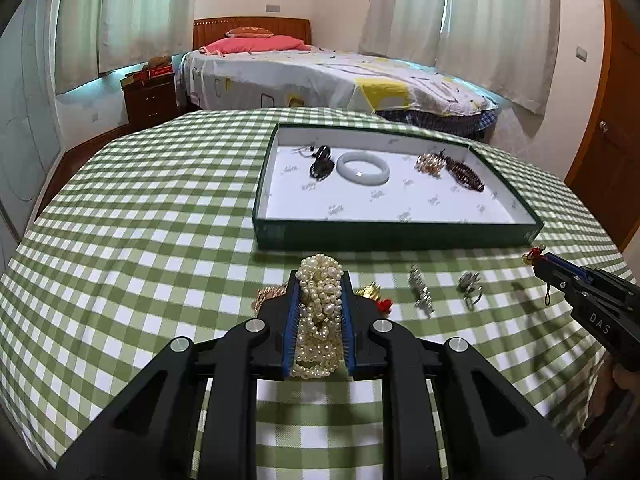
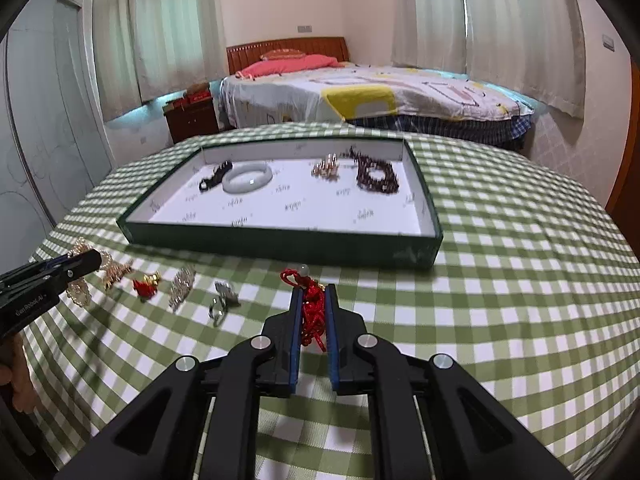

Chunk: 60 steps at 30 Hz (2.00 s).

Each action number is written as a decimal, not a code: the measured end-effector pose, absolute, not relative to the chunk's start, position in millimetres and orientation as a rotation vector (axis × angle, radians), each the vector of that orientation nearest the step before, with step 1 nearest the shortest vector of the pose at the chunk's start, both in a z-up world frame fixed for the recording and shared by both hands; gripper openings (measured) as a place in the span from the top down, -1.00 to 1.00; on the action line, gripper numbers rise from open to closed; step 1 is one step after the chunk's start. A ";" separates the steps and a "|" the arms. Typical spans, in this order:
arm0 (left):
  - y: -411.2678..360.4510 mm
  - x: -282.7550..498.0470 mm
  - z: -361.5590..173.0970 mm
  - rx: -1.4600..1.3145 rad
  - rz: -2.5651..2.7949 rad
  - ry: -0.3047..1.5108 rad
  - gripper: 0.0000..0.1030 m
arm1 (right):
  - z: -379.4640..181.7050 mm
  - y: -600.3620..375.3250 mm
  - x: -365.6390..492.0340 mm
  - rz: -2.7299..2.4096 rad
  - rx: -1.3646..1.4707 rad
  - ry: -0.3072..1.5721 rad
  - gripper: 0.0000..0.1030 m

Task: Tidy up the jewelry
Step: 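Carry pearl strand with left tool while right tool carries tassel charm into tray, then open left tool releasing pearls while right tool releases tassel charm in tray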

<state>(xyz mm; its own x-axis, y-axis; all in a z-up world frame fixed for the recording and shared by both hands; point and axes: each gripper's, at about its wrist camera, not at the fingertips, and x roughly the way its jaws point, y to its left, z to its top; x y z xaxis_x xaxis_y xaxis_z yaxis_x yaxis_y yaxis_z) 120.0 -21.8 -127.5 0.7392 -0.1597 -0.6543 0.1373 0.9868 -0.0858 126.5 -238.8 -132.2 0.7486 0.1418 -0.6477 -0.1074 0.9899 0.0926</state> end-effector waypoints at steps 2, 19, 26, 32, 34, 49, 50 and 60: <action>-24.3 122.9 -121.2 -0.037 -0.173 0.711 0.65 | -125.1 -240.8 127.7 0.133 0.052 0.692 0.78; -54.6 197.6 -79.4 -0.007 -0.236 0.607 0.65 | -84.1 -260.1 197.3 0.095 0.042 0.572 0.78; -64.8 249.5 -92.3 0.021 -0.217 0.637 0.65 | -97.7 -266.4 235.9 0.081 0.023 0.608 0.78; -61.5 283.8 -126.8 -0.009 -0.204 0.763 0.65 | -122.0 -268.8 257.2 0.084 0.015 0.694 0.78; -60.1 288.9 -133.4 -0.007 -0.199 0.782 0.65 | -127.9 -270.0 261.7 0.083 0.020 0.718 0.78; -57.1 309.7 -163.0 0.005 -0.178 0.893 0.49 | -148.5 -280.1 277.9 0.089 0.029 0.842 0.77; -57.8 309.5 -163.4 0.015 -0.177 0.892 0.45 | -148.9 -280.9 277.9 0.091 0.034 0.846 0.77; -62.9 305.7 -163.4 0.029 -0.206 0.888 0.08 | -147.1 -280.1 276.8 0.108 0.032 0.839 0.43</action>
